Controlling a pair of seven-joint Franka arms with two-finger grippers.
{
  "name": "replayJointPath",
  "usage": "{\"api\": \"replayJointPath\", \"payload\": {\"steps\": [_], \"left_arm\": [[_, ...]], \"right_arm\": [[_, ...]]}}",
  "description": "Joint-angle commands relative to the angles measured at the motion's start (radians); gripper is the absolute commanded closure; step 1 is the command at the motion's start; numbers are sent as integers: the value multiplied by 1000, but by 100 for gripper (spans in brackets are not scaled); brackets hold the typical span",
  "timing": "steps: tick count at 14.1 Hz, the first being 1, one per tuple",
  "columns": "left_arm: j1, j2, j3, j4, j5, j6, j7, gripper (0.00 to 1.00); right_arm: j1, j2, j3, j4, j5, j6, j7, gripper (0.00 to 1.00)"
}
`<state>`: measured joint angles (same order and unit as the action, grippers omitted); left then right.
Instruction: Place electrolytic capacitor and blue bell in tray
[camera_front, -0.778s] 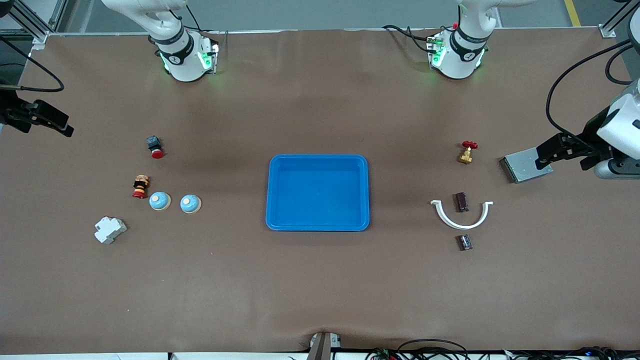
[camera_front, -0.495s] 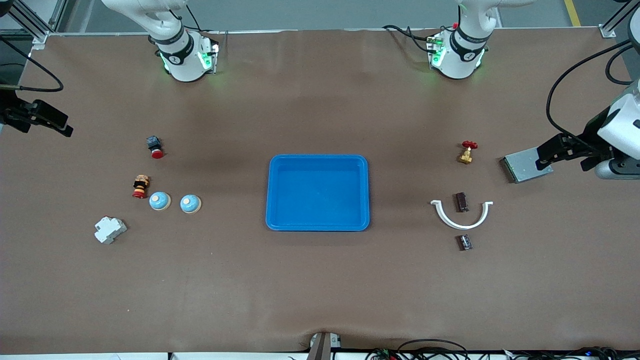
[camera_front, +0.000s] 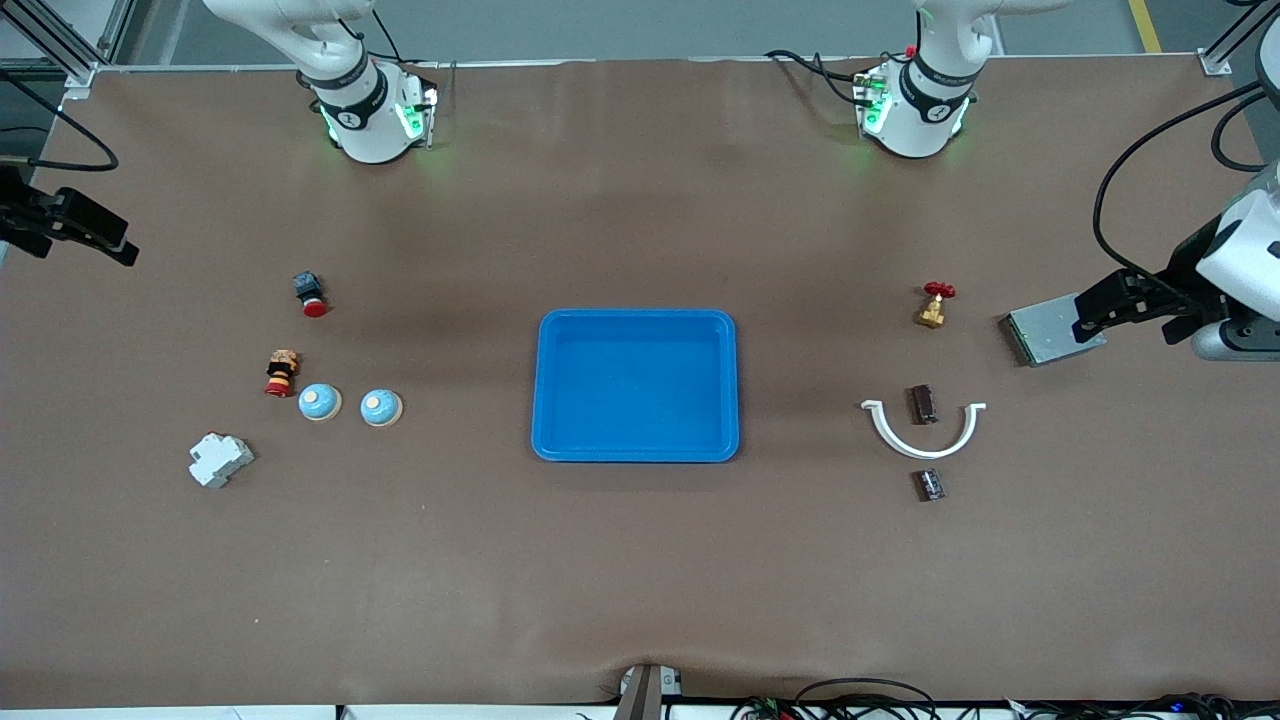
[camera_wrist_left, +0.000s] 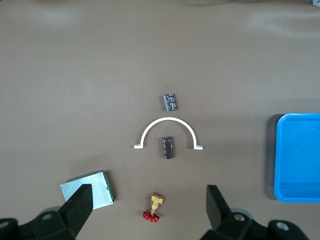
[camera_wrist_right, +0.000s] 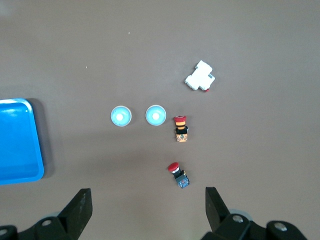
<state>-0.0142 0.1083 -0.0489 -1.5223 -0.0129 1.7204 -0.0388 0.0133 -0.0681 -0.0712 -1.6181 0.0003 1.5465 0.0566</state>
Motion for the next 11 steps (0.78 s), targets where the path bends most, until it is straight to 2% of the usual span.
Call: {"api": "replayJointPath", "payload": {"steps": [1,5,9,11], "left_arm": [[3,17,-5,11,11,-4,-12,0],[3,73,-3,14,11,-2,-140,0],[0,148,-3,16,18,25,-182,0],[5,192,-2,19,16,48,-231,0]], "right_arm": [[4,-2,8,-61,14,25,0,0],[4,-2,7,-265,10,231,-9,0],[1,4,7,-426,12,413,-8,0],[-6,39,7,-495,10,524,-23,0]]}}
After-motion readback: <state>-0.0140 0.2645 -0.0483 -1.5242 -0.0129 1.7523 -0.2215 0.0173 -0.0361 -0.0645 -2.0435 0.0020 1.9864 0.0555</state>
